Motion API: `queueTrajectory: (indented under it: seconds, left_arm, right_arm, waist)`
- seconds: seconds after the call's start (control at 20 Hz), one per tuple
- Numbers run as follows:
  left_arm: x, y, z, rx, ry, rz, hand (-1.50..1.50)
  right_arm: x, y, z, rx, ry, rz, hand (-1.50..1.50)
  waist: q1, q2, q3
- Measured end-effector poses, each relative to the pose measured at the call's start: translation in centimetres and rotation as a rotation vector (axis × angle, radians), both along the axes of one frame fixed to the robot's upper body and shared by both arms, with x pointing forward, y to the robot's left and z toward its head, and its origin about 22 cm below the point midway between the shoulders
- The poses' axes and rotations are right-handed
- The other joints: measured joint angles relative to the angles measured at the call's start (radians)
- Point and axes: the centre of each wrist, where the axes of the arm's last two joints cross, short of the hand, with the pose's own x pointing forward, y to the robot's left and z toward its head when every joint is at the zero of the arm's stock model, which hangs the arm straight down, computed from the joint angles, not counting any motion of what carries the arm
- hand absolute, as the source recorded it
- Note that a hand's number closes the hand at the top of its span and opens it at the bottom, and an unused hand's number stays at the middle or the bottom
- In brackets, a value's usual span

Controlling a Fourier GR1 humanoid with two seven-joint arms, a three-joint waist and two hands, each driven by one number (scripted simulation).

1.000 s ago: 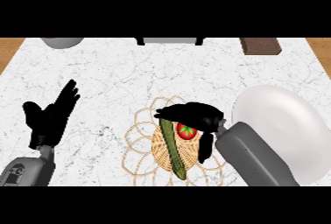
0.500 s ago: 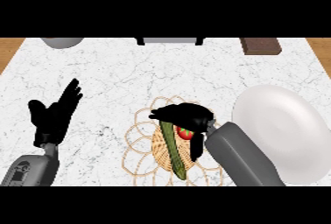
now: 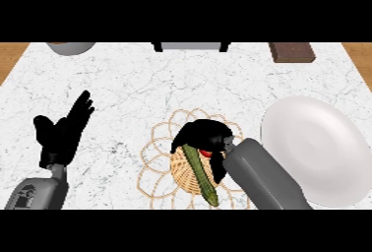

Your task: Pick the squash from the placemat and place it in the plate

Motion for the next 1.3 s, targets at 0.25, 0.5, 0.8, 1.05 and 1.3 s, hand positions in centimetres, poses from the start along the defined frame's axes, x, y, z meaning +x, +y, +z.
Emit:
queueTrajectory:
  seconds: [0.25, 0.5, 0.8, 1.05, 1.3]
  left_arm:
    - [0.6, 0.6, 0.5, -0.006, 0.004, 0.003, 0.00]
    - [0.1, 0.8, 0.3, -0.012, 0.004, 0.008, 0.00]
    - [0.5, 0.9, 0.3, -0.005, -0.001, 0.017, 0.00]
    - [0.0, 1.5, -0.2, 0.001, 0.012, 0.043, 0.00]
    - [-0.1, 1.5, -0.3, 0.001, 0.021, 0.036, 0.00]
  right_arm:
    - [-0.6, 0.1, 0.0, 0.020, -0.018, 0.067, 1.50]
    - [-0.8, 0.1, -0.3, 0.055, -0.025, 0.063, 1.50]
    - [-1.1, -0.7, 0.4, 0.106, -0.135, -0.176, 1.50]
    - [0.3, -3.6, 0.9, 0.079, -0.246, -0.710, 1.50]
    - [1.0, -3.5, 4.5, 0.144, -0.519, -1.108, 1.50]
  waist:
    - [-0.002, -0.003, 0.000]
    - [0.000, -0.004, -0.001]
    - [-0.011, -0.001, -0.002]
    - [-0.037, -0.006, -0.001]
    - [-0.032, -0.011, 0.000]
